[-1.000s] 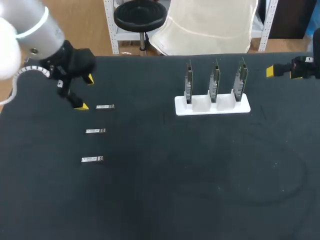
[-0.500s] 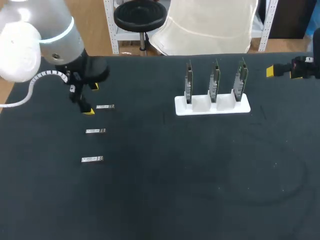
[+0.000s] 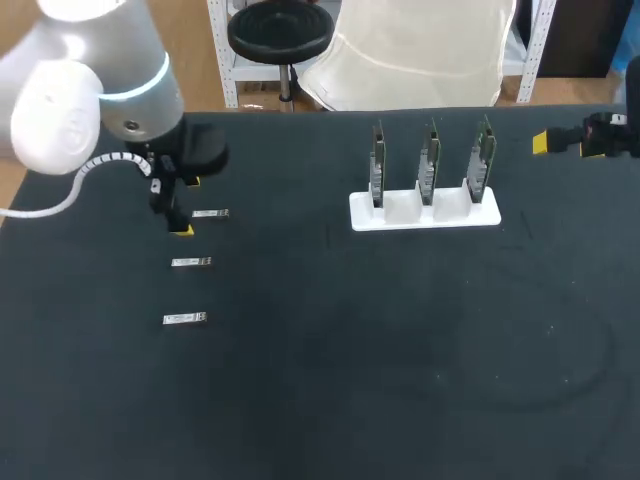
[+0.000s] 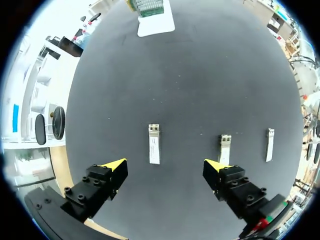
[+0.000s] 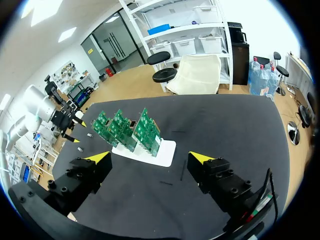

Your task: Pick up the optical module with the left hand, and insert it into the network port with the right hand.

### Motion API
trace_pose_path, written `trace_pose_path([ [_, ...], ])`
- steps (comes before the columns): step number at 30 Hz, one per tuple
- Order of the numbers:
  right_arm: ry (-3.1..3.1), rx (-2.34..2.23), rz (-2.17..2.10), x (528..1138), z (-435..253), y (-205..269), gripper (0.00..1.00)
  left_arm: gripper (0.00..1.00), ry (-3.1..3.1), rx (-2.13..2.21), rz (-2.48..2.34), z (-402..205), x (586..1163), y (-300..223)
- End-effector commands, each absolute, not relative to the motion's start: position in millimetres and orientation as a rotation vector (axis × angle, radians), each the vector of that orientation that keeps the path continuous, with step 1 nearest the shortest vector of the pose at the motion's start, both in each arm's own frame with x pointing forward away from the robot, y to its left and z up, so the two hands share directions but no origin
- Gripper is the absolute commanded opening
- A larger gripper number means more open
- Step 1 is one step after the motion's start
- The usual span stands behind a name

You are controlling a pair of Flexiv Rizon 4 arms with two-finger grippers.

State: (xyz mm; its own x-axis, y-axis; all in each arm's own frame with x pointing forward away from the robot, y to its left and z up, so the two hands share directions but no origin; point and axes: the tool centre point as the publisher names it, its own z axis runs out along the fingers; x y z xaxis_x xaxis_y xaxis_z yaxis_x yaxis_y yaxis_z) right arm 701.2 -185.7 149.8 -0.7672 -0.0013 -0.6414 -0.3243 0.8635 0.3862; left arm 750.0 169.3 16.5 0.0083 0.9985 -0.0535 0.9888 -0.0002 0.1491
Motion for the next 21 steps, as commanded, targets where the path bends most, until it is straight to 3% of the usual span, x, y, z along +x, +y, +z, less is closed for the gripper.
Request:
trace_pose_path([
  [1,2.375,-0.23,0.634,700,150,-185,1.0,1.0,2.12,2.129,0.104,8,758,166],
  [21,2.375,-0.23,0.634,700,150,-185,1.0,1.0,2.17,2.114,0.112,-7,764,167],
])
